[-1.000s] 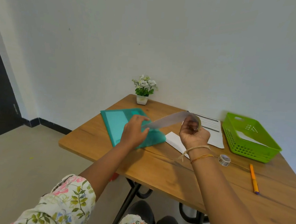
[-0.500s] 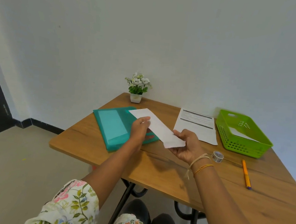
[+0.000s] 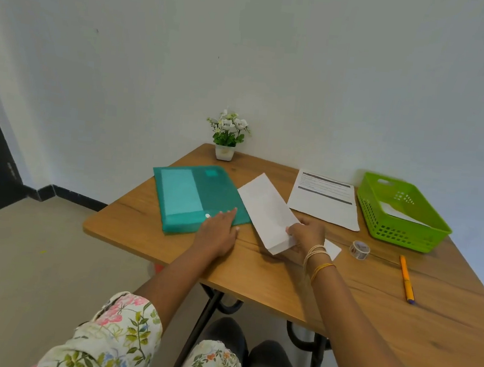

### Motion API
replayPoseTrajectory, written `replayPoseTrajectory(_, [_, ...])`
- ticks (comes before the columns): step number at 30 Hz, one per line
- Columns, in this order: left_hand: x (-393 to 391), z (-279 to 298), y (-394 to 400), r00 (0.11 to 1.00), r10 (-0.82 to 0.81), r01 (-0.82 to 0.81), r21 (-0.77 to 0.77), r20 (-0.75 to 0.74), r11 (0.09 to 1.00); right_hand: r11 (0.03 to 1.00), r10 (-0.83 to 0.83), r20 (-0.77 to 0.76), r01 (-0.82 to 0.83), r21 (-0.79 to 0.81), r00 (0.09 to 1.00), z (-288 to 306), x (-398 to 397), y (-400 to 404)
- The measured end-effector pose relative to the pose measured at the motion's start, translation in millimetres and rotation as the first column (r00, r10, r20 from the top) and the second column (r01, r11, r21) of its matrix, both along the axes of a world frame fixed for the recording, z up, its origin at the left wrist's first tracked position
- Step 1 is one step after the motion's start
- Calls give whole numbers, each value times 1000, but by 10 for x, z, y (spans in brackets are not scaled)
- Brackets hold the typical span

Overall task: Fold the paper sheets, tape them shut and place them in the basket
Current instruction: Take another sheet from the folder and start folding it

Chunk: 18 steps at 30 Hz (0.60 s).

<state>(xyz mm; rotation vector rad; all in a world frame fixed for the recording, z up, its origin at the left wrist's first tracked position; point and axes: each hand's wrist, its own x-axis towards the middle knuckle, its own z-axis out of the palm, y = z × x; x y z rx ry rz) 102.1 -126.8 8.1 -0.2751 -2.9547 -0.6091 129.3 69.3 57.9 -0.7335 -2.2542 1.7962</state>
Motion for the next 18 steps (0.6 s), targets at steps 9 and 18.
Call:
replayPoseTrajectory(9, [87, 15, -191, 971, 123, -158, -164, -204, 974, 966, -25, -286, 96, 239, 958, 104, 12, -221])
replayPoseTrajectory(18, [66, 19, -196, 964, 86, -2, 313, -254, 950, 558, 448, -209, -89, 825, 870, -32, -26, -605])
